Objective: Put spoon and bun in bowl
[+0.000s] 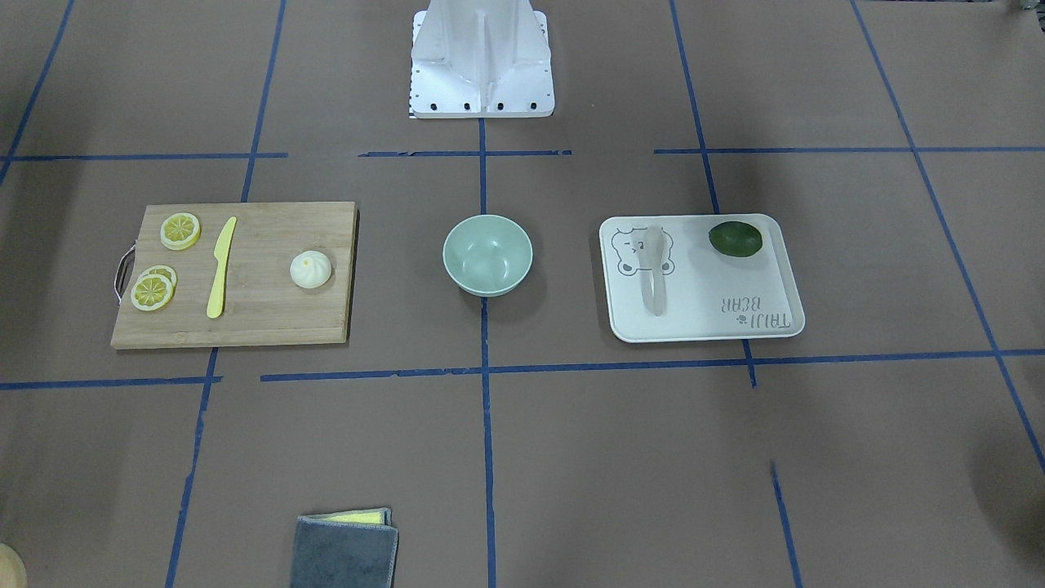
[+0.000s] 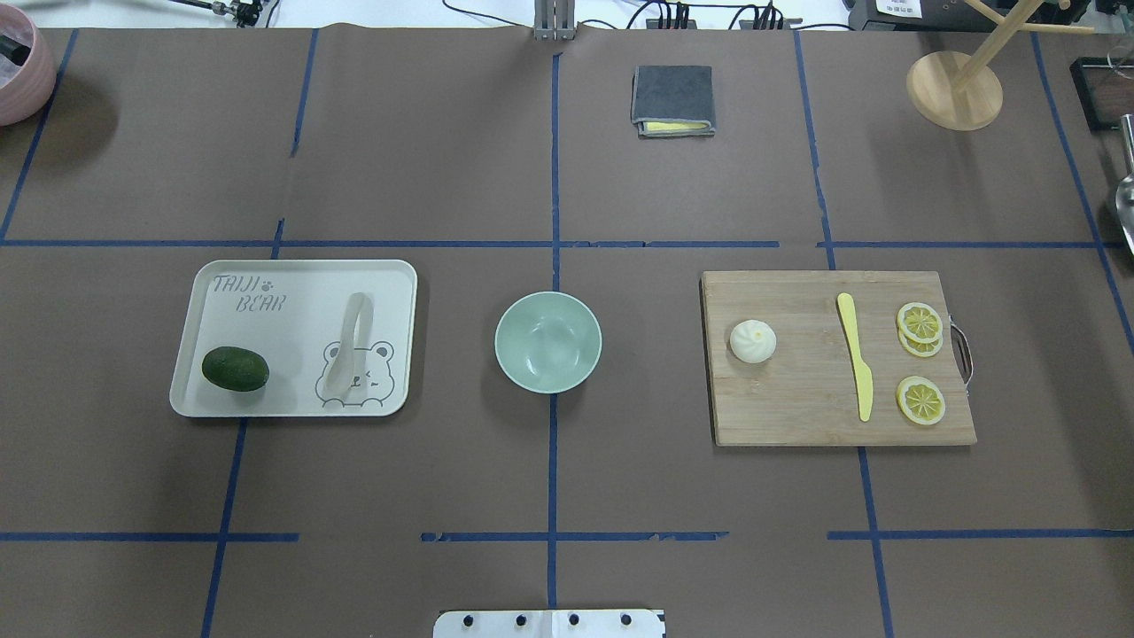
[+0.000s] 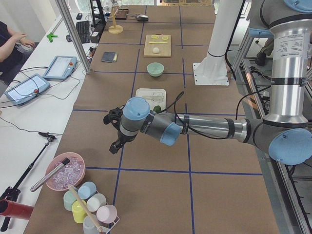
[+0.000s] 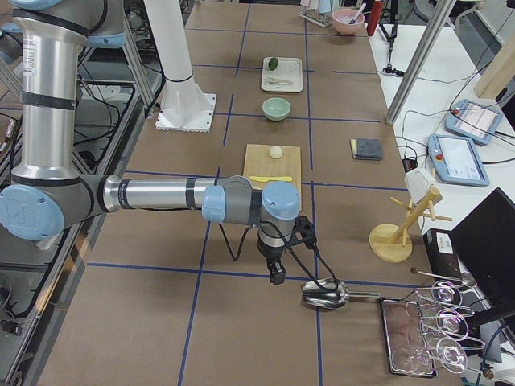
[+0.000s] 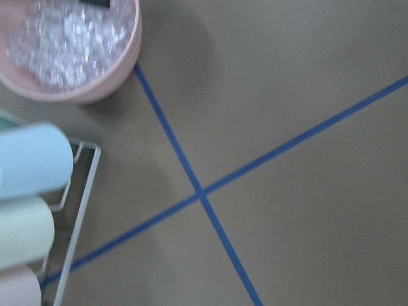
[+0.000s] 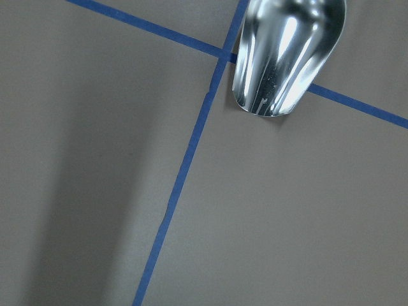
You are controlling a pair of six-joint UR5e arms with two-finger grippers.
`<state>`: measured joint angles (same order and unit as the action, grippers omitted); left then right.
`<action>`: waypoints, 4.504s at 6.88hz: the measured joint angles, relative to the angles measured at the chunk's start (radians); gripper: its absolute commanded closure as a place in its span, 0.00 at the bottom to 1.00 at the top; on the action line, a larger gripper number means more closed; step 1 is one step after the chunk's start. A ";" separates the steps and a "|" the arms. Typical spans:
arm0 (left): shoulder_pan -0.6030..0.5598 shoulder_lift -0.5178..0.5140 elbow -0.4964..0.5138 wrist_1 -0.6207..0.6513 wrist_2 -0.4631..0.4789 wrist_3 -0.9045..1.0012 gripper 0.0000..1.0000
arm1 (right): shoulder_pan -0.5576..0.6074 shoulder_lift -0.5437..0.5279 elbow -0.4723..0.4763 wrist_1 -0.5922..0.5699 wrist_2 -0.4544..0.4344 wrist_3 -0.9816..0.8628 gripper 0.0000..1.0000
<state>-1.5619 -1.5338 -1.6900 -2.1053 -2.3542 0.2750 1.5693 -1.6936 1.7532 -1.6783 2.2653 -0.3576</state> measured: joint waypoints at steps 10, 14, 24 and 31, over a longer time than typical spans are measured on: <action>0.685 -0.107 -0.233 0.002 0.362 -1.133 0.25 | 0.000 0.000 -0.003 -0.001 0.020 0.000 0.00; 0.929 -0.296 -0.083 0.046 0.534 -1.419 0.34 | 0.000 0.000 -0.003 -0.001 0.020 0.000 0.00; 0.977 -0.348 0.011 0.049 0.614 -1.424 1.00 | 0.000 0.001 -0.011 -0.001 0.019 0.003 0.00; 0.998 -0.752 0.011 0.521 0.621 -1.844 1.00 | 0.000 0.000 -0.012 -0.001 0.019 0.002 0.00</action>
<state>-0.5634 -2.2858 -1.6785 -1.5841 -1.7329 -1.5688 1.5693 -1.6935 1.7416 -1.6797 2.2841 -0.3559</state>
